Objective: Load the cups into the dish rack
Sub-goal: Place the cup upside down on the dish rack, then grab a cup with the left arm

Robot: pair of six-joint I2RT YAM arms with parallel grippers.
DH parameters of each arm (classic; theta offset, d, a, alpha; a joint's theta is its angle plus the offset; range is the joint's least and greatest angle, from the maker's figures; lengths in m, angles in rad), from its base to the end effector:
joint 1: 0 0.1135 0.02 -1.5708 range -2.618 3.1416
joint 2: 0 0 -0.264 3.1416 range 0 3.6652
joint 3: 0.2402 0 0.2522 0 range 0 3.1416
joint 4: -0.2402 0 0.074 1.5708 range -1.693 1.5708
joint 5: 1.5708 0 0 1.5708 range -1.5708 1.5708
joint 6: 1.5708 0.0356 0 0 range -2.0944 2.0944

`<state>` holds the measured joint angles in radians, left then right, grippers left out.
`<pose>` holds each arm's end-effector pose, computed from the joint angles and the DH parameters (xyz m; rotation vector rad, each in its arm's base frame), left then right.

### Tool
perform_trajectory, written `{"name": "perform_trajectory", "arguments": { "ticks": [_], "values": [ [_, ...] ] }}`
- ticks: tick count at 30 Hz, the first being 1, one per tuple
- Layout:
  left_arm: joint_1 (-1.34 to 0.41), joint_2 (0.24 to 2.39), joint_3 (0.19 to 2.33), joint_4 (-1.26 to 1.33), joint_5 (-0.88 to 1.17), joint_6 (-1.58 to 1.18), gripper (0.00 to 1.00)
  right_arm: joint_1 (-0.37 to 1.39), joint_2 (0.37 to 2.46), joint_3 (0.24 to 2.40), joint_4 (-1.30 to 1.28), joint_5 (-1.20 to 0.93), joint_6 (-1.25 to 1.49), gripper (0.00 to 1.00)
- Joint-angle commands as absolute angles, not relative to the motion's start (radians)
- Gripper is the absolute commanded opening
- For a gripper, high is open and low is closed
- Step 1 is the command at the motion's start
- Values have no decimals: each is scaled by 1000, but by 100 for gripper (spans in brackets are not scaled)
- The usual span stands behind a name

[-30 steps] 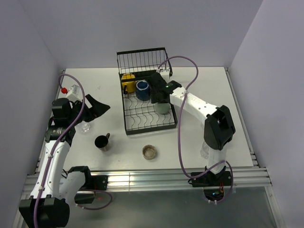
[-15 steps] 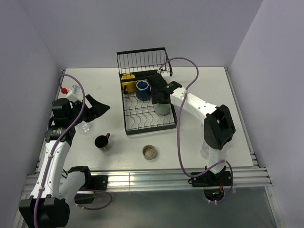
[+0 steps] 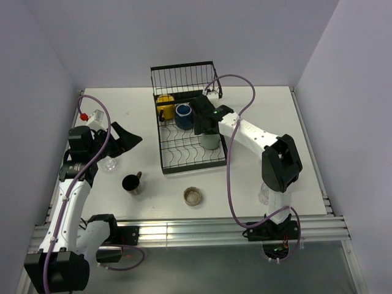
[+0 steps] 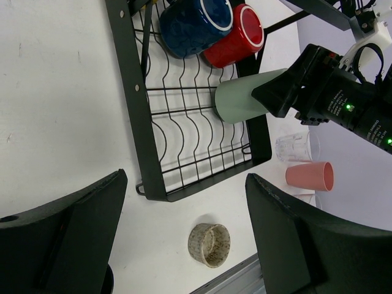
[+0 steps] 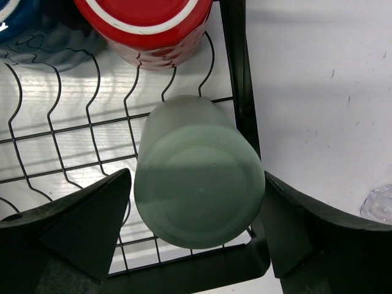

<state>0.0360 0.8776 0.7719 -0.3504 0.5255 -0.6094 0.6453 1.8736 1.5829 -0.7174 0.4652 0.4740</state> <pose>0.1958 -0.0108 0.3042 -0.3237 2.0502 -0.8889 0.3348 0.2321 0.2633 -0.0420 2.4308 -0.1148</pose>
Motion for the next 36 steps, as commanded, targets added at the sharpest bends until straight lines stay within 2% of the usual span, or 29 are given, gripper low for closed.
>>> {"name": "perform_trajectory", "arguments": {
  "ticks": [1, 4, 12, 20, 26, 33, 36],
  "values": [
    [41, 871, 778, -333, 525, -584, 85, 640, 1873, 1588, -710, 497, 477, 90],
    [41, 870, 776, -336, 525, -583, 85, 640, 1855, 1583, -709, 500, 476, 95],
    [41, 854, 787, -373, 470, -584, 85, 647, 1793, 1562, -703, 486, 485, 96],
    [41, 833, 851, -540, 201, -627, 83, 653, 1695, 1526, -698, 473, 495, 97],
    [41, 867, 914, -633, 6, -667, 77, 663, 1637, 1485, -672, 454, 502, 97],
    [41, 991, 980, -669, -107, -675, 68, 667, 1543, 1440, -655, 446, 508, 97],
    [41, 1041, 999, -672, -149, -676, 67, 669, 1493, 1417, -640, 436, 508, 97]
  ]
}}
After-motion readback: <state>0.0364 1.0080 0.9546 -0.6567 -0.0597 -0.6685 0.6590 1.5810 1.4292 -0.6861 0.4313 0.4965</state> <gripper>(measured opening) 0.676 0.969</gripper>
